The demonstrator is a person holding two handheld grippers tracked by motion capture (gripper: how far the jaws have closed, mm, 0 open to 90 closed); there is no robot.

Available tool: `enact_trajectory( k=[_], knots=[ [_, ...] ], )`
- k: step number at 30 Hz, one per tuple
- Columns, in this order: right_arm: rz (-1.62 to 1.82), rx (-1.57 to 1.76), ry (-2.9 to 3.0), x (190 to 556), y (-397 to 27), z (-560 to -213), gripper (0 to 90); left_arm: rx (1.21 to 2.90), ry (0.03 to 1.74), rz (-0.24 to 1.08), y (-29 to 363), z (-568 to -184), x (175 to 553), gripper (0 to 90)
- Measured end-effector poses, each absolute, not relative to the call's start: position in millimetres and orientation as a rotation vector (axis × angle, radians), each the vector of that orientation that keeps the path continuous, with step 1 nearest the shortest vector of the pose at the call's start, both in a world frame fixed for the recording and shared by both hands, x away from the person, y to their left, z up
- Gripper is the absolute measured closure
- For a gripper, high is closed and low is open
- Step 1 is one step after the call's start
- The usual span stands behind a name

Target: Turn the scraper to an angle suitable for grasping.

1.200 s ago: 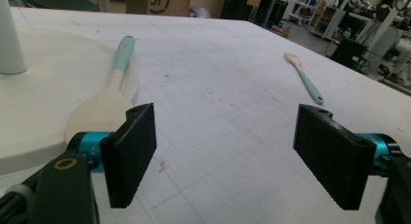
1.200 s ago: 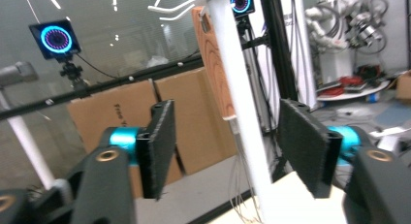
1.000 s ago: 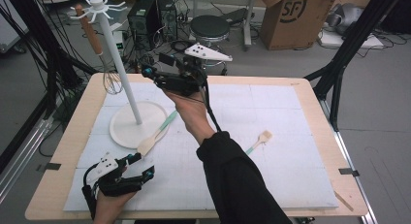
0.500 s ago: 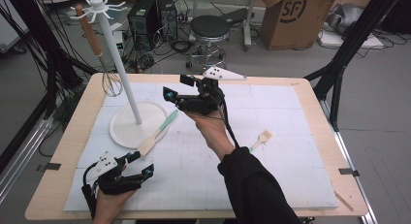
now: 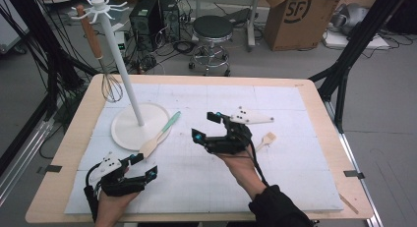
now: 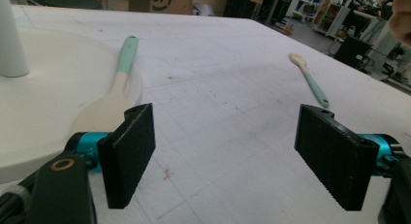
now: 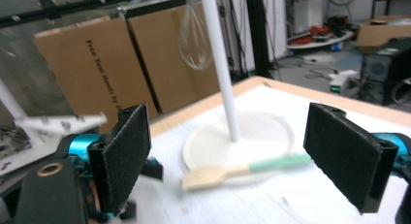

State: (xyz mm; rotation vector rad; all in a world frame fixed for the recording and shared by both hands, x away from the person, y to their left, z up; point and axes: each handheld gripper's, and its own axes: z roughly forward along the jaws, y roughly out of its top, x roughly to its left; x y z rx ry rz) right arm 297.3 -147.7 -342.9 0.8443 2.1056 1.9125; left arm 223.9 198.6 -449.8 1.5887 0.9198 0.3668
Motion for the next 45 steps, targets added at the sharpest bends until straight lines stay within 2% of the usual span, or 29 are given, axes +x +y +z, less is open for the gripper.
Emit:
enact_trajectory(
  k=[20, 33, 41, 45],
  knots=[
    [1.822, 0.947, 2.04, 261, -218, -385, 15.6, 1.613, 0.868, 0.394, 183, -442, 220, 22.6],
    [1.863, 0.969, 1.966, 245, -240, -400, 15.5, 1.544, 0.914, 0.378, 198, -431, 226, 19.8],
    [1.876, 0.966, 1.961, 246, -243, -403, 15.5, 1.548, 0.902, 0.387, 208, -414, 242, 19.9],
    [1.88, 0.968, 1.964, 247, -242, -405, 15.5, 1.553, 0.951, 0.378, 212, -410, 252, 19.1]
  ],
)
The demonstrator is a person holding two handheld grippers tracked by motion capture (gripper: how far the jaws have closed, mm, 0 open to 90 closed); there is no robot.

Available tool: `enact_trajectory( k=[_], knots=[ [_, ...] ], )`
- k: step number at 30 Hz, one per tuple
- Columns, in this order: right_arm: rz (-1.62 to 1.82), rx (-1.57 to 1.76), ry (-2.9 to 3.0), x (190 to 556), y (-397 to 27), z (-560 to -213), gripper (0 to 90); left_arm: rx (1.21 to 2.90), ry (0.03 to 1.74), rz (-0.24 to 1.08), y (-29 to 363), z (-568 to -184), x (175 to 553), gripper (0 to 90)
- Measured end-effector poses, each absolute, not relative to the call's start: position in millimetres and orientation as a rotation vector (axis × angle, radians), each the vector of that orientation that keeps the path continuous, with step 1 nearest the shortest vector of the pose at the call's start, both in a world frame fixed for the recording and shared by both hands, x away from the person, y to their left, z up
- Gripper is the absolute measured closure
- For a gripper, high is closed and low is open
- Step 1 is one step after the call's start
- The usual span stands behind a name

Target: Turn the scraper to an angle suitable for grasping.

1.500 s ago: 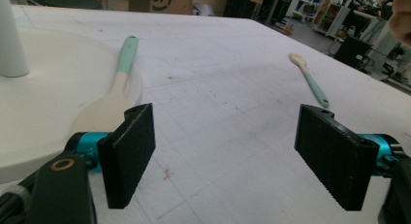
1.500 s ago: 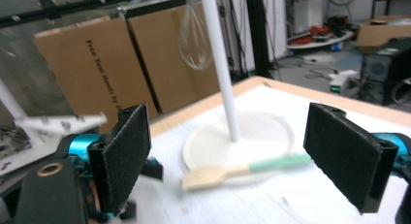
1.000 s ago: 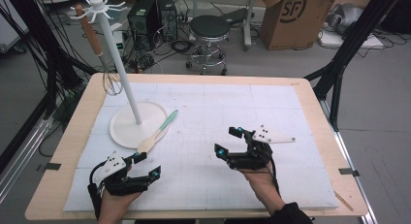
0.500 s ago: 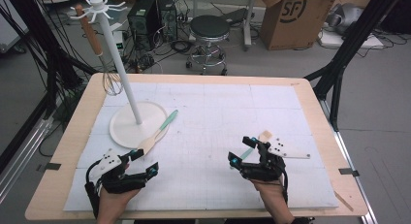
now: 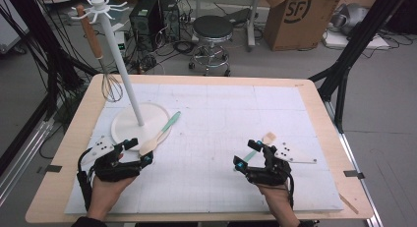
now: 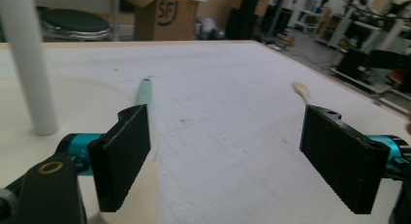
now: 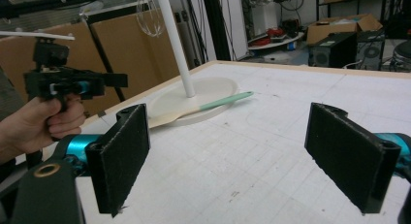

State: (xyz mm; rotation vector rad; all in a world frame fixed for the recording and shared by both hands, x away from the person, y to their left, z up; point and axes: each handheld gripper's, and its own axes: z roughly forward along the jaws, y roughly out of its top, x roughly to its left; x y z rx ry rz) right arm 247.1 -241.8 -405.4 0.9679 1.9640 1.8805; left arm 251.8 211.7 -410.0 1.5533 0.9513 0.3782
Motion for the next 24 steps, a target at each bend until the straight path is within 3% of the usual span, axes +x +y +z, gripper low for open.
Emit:
enact_trajectory(
  k=[4, 13, 18, 24],
  knots=[
    [1.897, 0.971, 1.961, 247, -242, -407, 15.5, 1.547, 0.964, 0.296, 216, -410, 259, 20.7],
    [1.91, 0.978, 1.954, 247, -243, -407, 15.5, 1.647, 0.995, 0.323, 215, -400, 281, 20.7],
    [1.906, 0.979, 1.956, 248, -244, -408, 15.5, 1.689, 1.028, 0.317, 216, -395, 290, 31.4],
    [1.908, 0.97, 1.958, 247, -243, -409, 15.5, 1.773, 0.972, 0.347, 210, -380, 295, 34.8]
  ],
)
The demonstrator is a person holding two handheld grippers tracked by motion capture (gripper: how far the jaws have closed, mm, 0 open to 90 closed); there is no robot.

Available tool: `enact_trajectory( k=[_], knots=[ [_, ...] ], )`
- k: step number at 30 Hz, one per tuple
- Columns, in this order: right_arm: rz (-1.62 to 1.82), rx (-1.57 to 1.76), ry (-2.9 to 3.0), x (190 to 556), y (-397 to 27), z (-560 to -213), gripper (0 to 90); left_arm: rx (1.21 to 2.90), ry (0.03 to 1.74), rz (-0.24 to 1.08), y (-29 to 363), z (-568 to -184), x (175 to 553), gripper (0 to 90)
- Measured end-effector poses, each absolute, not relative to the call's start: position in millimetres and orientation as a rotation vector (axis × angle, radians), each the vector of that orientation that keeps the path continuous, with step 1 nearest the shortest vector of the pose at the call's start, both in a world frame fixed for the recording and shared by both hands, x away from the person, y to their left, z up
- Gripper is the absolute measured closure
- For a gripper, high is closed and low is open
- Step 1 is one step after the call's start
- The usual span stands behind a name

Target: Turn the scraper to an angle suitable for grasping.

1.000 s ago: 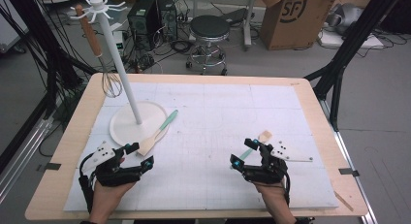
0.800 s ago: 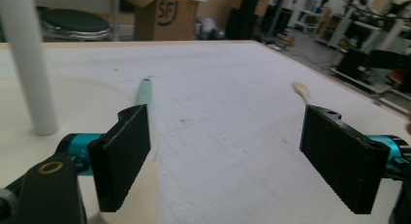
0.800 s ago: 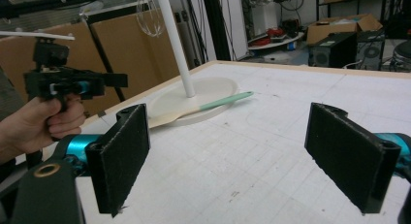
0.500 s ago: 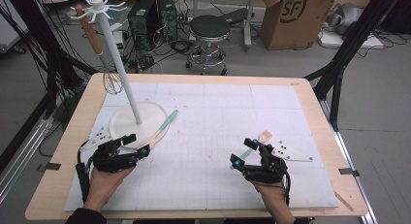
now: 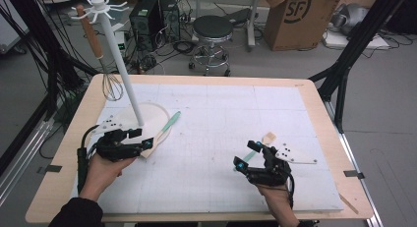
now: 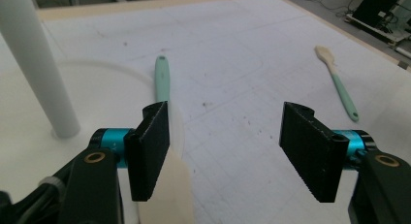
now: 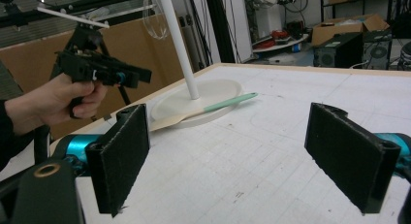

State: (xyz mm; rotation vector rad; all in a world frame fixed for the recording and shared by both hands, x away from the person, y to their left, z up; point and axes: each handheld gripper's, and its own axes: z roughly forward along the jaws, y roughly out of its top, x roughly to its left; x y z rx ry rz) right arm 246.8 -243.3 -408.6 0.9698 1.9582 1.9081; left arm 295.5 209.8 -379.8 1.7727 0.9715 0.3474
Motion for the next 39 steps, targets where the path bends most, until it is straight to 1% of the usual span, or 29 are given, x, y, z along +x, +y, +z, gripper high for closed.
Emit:
enact_trajectory(
  k=[2, 5, 6, 7, 9, 11, 13, 16, 18, 20, 23, 25, 29, 31, 32, 39],
  knots=[
    [1.913, 0.97, 1.957, 246, -243, -408, 15.5, 1.784, 0.929, 0.364, 210, -376, 298, 31.1],
    [1.917, 0.972, 1.958, 246, -242, -408, 15.5, 1.809, 0.821, 0.427, 207, -376, 299, 30.5],
    [1.917, 0.966, 1.956, 245, -243, -408, 15.5, 1.825, 0.82, 0.436, 207, -376, 299, 29.8],
    [1.919, 0.967, 1.954, 245, -243, -407, 15.5, 1.833, 0.859, 0.408, 206, -377, 302, 28.2],
    [1.923, 0.971, 1.948, 245, -243, -407, 15.5, 1.827, 0.941, 0.352, 205, -379, 307, 19.6],
    [1.923, 0.972, 1.943, 245, -243, -407, 15.6, 1.843, 0.959, 0.351, 207, -381, 311, 22.5],
    [1.926, 0.975, 1.946, 244, -244, -407, 15.6, 1.825, 0.979, 0.332, 210, -382, 314, 24.2],
    [1.933, 0.973, 1.942, 243, -243, -407, 15.6, 1.848, 0.992, 0.341, 211, -380, 320, 25.8],
    [1.933, 0.972, 1.945, 244, -244, -407, 15.6, 1.868, 0.974, 0.372, 208, -374, 322, 27.6],
    [1.929, 0.973, 1.947, 244, -244, -407, 15.6, 1.815, 0.955, 0.375, 207, -371, 324, 27.4],
    [1.937, 0.979, 1.946, 244, -243, -408, 15.6, 1.833, 1.017, 0.348, 208, -379, 333, 27.1],
    [1.932, 0.978, 1.947, 244, -244, -408, 15.6, 1.841, 1.039, 0.348, 207, -383, 336, 29.4],
    [1.931, 0.987, 1.942, 244, -245, -408, 15.6, 1.818, 1.013, 0.336, 204, -383, 339, 29.5],
    [1.926, 0.987, 1.942, 245, -245, -408, 15.6, 1.817, 0.993, 0.351, 202, -385, 340, 31.2],
    [1.926, 0.987, 1.942, 245, -245, -408, 15.6, 1.814, 0.985, 0.335, 202, -385, 340, 31.3],
    [1.93, 0.994, 1.946, 246, -244, -410, 15.7, 1.816, 0.999, 0.324, 204, -387, 344, 35.4]
  ],
)
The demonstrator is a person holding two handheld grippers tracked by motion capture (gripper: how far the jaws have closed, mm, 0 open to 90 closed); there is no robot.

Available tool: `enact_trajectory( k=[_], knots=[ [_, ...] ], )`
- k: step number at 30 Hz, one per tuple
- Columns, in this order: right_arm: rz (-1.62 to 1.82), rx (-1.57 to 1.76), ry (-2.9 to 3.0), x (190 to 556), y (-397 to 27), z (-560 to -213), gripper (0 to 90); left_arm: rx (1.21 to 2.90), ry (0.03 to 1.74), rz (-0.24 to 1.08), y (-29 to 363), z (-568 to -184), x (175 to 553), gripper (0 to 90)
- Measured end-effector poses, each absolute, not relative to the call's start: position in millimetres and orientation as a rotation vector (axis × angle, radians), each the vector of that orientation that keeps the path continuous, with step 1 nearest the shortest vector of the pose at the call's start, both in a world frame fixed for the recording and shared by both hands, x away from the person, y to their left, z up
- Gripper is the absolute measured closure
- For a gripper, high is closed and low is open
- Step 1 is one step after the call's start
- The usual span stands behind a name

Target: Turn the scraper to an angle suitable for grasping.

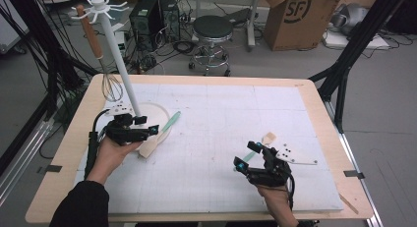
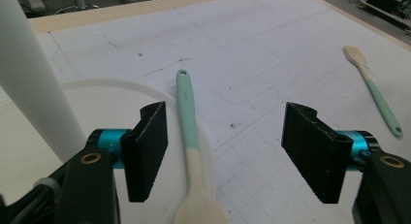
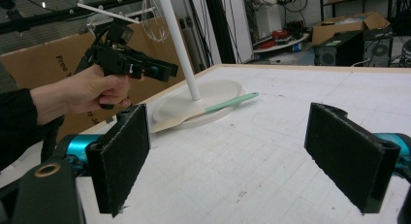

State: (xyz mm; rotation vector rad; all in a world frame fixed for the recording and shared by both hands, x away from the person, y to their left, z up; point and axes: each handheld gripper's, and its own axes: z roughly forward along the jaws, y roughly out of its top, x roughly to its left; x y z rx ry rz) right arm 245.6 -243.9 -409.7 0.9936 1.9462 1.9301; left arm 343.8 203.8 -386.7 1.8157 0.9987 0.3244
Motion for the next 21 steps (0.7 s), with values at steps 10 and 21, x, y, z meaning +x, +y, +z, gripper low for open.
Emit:
enact_trajectory(
  k=[10, 21],
  knots=[
    [1.937, 1.001, 1.944, 250, -239, -410, 15.7, 1.815, 1.025, 0.28, 202, -389, 351, 36.5],
    [1.913, 1.006, 1.952, 249, -240, -413, 15.7, 1.906, 1.082, 0.257, 191, -417, 375, 42.2]
  ],
)
